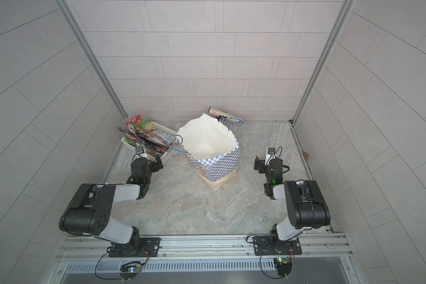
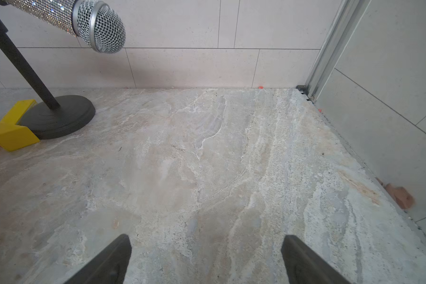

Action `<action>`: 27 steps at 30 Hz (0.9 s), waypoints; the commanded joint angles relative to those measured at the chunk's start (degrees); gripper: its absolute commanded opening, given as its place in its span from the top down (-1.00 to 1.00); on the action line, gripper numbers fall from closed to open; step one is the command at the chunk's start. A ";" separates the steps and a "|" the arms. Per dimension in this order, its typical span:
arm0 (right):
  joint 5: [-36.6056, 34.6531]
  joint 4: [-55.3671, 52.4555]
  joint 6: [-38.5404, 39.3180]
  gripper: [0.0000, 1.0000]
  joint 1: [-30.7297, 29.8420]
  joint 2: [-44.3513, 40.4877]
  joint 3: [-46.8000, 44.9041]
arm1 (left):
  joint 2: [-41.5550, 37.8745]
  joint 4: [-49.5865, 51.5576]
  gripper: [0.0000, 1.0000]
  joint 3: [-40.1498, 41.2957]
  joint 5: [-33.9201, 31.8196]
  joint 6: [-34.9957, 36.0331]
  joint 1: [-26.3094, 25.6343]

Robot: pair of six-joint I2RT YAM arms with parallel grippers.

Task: Place the condiment packets inside the bag
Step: Pick up the paper bag from the center of the board.

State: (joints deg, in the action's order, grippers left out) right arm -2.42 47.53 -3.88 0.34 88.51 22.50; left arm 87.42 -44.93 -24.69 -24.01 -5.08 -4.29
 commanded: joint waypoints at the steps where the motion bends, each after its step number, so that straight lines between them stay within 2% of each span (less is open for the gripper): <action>1: -0.39 0.22 -0.24 -1.00 0.10 -0.45 0.39 | 0.29 0.55 -1.00 0.52 -0.13 0.22 -0.26; 22: -0.36 0.50 -0.22 -1.00 0.10 -0.55 0.21 | 0.26 0.68 -1.00 0.41 -0.12 0.16 -0.27; 24: -6.44 2.05 -1.64 -1.00 -0.56 -2.50 -0.78 | 0.08 0.29 -1.00 0.63 -0.20 0.23 -0.33; 25: -9.72 -0.75 -2.71 -1.00 -0.78 -4.94 -0.75 | -0.25 0.06 -1.00 0.72 -0.87 0.01 -0.40; 27: -16.11 -15.85 -8.09 -1.00 -0.82 -12.98 2.63 | -2.57 2.80 -1.00 0.55 -1.71 -0.17 -0.53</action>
State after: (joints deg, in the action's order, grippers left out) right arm -8.82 43.68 -5.89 -0.27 84.58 22.33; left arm 87.07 -44.47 -24.69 -24.56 -5.13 -4.49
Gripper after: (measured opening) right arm 0.997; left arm 0.999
